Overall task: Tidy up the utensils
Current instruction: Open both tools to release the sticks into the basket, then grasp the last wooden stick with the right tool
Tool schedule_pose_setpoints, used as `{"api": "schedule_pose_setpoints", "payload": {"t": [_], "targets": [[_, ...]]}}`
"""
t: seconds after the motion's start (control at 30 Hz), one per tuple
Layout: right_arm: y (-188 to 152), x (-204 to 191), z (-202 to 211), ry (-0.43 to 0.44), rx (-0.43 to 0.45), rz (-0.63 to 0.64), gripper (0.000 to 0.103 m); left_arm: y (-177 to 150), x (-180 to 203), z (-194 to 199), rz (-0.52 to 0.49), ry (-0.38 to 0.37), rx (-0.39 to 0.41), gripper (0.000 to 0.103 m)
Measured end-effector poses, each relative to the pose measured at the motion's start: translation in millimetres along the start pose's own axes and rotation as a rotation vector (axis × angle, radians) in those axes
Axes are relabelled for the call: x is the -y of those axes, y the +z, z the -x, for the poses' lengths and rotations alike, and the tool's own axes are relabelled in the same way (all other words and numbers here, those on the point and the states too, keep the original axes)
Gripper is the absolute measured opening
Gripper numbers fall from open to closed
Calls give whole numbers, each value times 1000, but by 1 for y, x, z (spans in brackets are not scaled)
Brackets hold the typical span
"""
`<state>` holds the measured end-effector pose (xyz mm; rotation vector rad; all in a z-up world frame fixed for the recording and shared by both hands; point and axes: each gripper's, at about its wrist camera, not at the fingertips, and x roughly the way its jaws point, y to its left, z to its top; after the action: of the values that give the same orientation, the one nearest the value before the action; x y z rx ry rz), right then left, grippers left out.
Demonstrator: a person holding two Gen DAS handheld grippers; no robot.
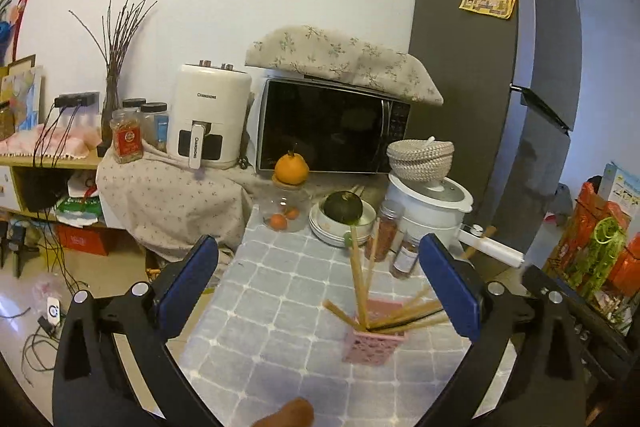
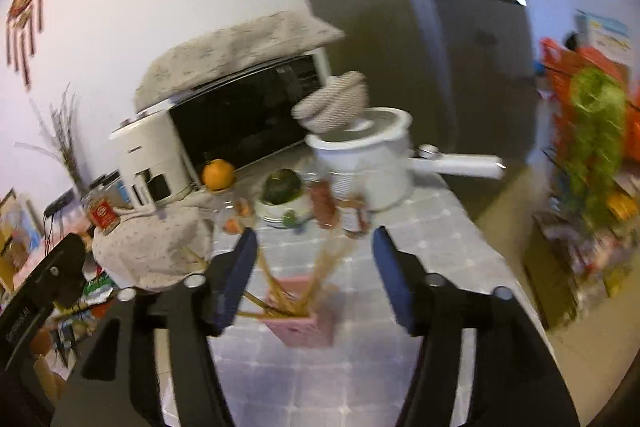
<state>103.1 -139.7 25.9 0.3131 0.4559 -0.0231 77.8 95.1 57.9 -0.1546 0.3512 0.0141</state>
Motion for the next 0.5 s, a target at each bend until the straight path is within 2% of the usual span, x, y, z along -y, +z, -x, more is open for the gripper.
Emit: {"api": "schedule_pose_setpoints", "payload": {"t": [0.13,0.23,0.27,0.33,0.4,0.43,0.47,0.5], "targets": [[-10,20,22,-37,-18,-22,77,-7,2,16,29,-2,26,96],[-16,19,40,-82,-5,21,90,-19,13,21,52,-19,22,96],[-20,19,46,-108,17,36,95,-23,18,21,35,-28,20,96],[-26,19,55,-174,67,59,97,-30,32,20,-34,-28,-11,96],[-31,22,58,-222,81,78,97,-35,40,17,-95,-1,-62,96],[-32,23,58,-232,73,82,97,-37,45,16,-120,54,-84,96],[-33,27,57,-245,60,78,97,-39,48,16,-138,101,-82,96],[-35,32,57,-259,47,69,97,-41,47,19,-137,109,-66,96]]}}
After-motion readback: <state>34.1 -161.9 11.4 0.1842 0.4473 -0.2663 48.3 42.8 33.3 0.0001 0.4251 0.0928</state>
